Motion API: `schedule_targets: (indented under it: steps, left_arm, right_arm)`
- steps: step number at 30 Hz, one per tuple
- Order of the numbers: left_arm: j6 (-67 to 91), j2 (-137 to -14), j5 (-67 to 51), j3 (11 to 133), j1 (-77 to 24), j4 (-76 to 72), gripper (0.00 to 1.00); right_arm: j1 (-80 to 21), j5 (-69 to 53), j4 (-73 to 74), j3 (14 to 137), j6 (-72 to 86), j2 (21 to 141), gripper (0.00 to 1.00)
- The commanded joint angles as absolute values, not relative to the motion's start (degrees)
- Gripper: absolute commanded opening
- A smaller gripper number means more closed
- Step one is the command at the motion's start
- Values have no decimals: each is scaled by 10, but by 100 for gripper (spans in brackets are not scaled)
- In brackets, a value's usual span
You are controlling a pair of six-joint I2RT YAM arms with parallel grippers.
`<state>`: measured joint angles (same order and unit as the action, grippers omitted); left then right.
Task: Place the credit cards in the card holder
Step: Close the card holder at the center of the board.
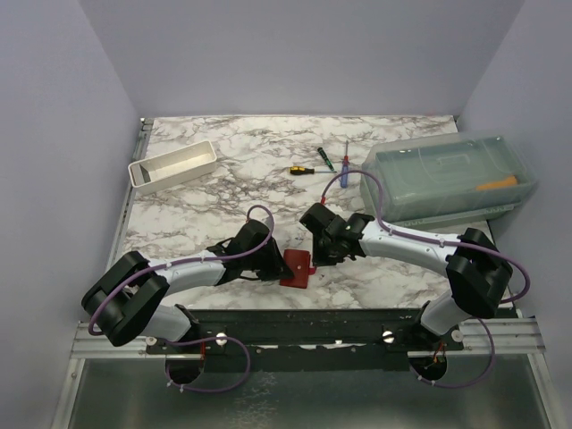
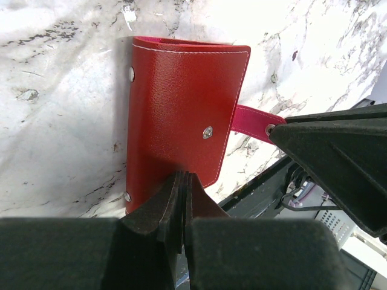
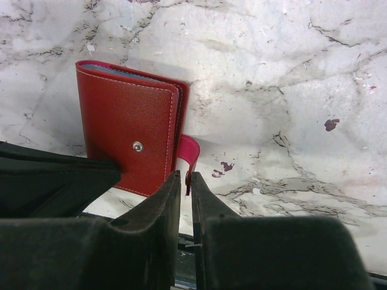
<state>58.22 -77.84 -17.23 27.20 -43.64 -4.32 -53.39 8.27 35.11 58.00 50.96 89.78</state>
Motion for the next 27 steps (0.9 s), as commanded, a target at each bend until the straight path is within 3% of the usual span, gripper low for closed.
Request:
schedule_targets:
  steps: [1,11,20,27]
  left_arm:
    - [576,-770,-177,258,-436,-35,6]
    - [575,-770,-177,258,-436,-35,6]
    - [577,-767,-177,258,-436,-34,6]
    - [577,-765,-177,258,-436,-34,6]
  right_arm:
    - [-532,81,345,570,509,903,16]
    - [-531,72,345,563,513,901,18]
    - [-531,61,329,558,507,901,0]
    - [-531,10,249,557,466,901,0]
